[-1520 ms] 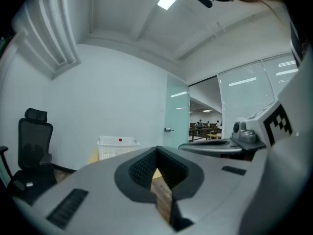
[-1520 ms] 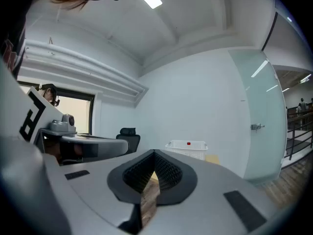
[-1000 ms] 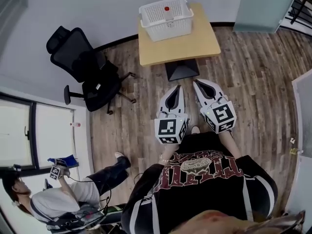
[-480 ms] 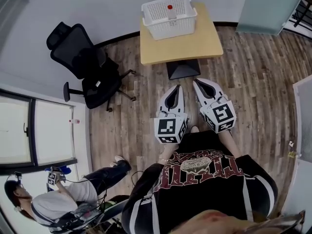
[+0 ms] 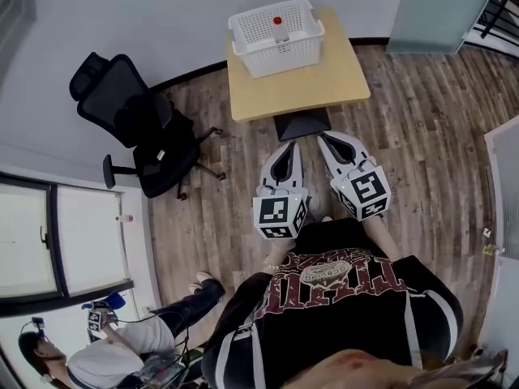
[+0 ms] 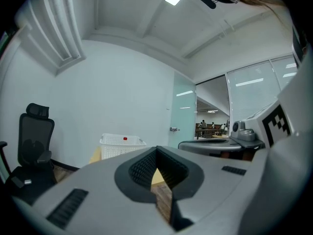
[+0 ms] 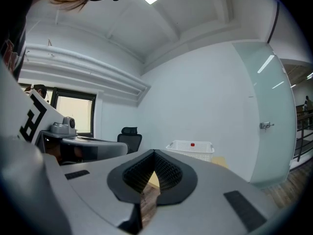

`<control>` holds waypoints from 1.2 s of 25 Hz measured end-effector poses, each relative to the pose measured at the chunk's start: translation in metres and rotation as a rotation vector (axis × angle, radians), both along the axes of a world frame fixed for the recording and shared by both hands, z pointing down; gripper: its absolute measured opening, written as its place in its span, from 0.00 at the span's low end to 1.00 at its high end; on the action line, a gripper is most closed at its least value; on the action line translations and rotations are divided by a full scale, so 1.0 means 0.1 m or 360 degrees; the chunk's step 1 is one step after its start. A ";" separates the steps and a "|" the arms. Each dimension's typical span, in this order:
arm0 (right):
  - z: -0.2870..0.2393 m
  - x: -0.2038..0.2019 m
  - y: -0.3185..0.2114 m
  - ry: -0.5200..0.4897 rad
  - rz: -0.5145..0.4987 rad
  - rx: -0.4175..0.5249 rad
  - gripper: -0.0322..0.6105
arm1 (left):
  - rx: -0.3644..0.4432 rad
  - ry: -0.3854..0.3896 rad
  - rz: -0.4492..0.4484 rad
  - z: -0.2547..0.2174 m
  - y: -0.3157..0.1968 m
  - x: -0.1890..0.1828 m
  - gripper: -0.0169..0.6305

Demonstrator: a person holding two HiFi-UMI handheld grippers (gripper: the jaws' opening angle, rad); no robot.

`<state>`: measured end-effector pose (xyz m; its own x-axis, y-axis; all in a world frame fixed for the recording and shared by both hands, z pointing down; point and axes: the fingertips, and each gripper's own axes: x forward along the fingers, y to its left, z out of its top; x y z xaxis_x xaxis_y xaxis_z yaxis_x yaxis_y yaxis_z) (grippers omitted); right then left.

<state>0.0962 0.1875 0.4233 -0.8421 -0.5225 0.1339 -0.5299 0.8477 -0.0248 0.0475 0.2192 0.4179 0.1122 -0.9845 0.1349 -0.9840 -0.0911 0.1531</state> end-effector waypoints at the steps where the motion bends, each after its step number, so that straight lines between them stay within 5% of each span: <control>1: 0.00 -0.03 -0.04 -0.0001 0.0011 0.0002 0.08 | -0.0001 0.0001 0.0012 0.00 -0.05 -0.03 0.07; 30: 0.09 -1.05 -0.64 0.0018 0.0190 -0.0021 0.08 | -0.0028 -0.0022 0.0201 0.10 -0.68 -1.05 0.07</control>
